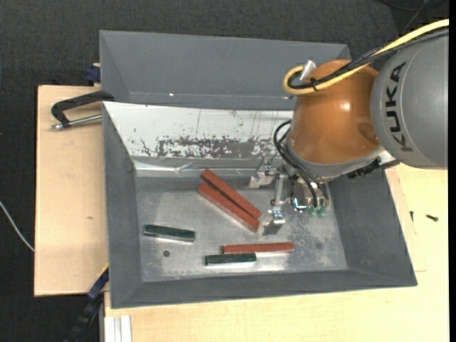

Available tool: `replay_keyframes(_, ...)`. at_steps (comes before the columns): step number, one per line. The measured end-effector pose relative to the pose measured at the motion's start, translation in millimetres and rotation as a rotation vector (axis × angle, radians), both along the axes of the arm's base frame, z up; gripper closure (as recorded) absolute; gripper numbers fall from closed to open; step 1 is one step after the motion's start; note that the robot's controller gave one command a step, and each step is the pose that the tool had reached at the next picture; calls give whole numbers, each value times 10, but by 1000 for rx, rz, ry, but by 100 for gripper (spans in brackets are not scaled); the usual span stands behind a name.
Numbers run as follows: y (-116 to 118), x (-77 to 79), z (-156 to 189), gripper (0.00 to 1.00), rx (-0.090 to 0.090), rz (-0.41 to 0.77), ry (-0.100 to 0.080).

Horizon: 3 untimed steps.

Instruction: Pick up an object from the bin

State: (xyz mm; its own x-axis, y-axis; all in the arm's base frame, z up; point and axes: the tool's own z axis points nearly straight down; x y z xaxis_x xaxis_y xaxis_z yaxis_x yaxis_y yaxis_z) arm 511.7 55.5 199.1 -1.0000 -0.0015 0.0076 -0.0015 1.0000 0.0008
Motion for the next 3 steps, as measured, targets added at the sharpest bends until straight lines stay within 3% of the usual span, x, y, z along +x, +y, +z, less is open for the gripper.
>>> replay_keyframes(1,-3,18,43,0,1,-1,-9)
replay_keyframes(2,-26,336,-497,0,1,-27,-16)
replay_keyframes(3,-29,438,-846,0,0,-140,-4)
